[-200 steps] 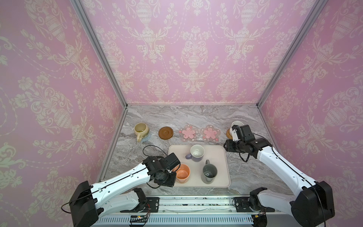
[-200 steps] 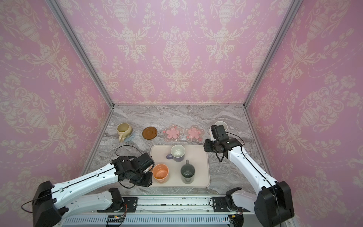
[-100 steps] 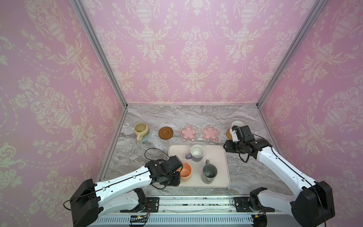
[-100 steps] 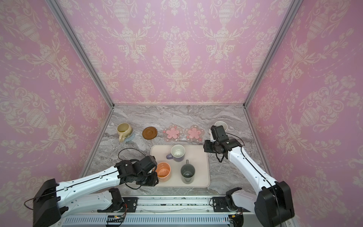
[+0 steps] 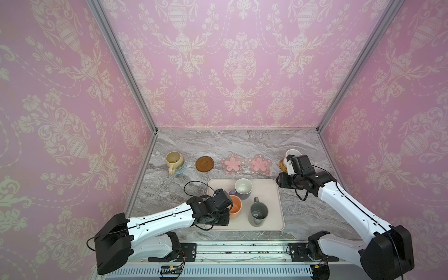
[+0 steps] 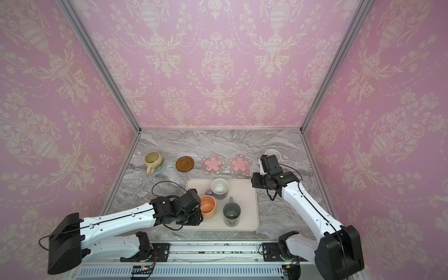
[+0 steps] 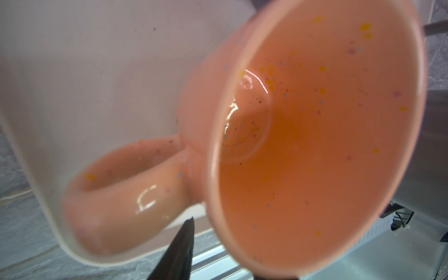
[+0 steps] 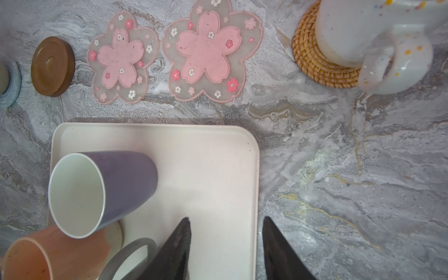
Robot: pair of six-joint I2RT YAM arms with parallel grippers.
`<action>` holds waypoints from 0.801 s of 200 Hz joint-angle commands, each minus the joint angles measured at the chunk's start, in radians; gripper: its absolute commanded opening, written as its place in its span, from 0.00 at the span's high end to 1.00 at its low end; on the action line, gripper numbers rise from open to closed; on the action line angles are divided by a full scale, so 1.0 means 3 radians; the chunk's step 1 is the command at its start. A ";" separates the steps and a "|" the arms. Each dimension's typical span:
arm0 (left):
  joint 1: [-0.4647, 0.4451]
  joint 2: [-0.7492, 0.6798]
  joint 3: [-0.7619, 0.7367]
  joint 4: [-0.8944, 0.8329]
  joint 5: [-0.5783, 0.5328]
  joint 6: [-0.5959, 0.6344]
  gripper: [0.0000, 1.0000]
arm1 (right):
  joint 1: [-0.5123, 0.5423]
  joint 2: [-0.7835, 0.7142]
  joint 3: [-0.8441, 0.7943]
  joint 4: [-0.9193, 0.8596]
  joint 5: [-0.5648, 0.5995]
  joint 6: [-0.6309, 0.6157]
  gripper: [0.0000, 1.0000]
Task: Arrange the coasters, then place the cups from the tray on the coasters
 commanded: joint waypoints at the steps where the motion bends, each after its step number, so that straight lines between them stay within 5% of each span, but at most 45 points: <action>1: -0.0062 0.0049 0.0519 -0.0676 -0.0260 0.0456 0.57 | 0.0029 -0.0059 -0.0043 -0.0052 0.0036 -0.0005 0.50; 85: 0.0028 -0.0056 0.1016 -0.2127 -0.1021 0.0893 0.56 | 0.0030 -0.0077 -0.0069 -0.0069 0.0028 0.0004 0.50; 160: 0.0141 0.0252 0.0945 -0.1720 -0.0746 0.1579 0.50 | 0.0040 -0.0046 -0.0083 -0.0065 0.0025 0.0004 0.50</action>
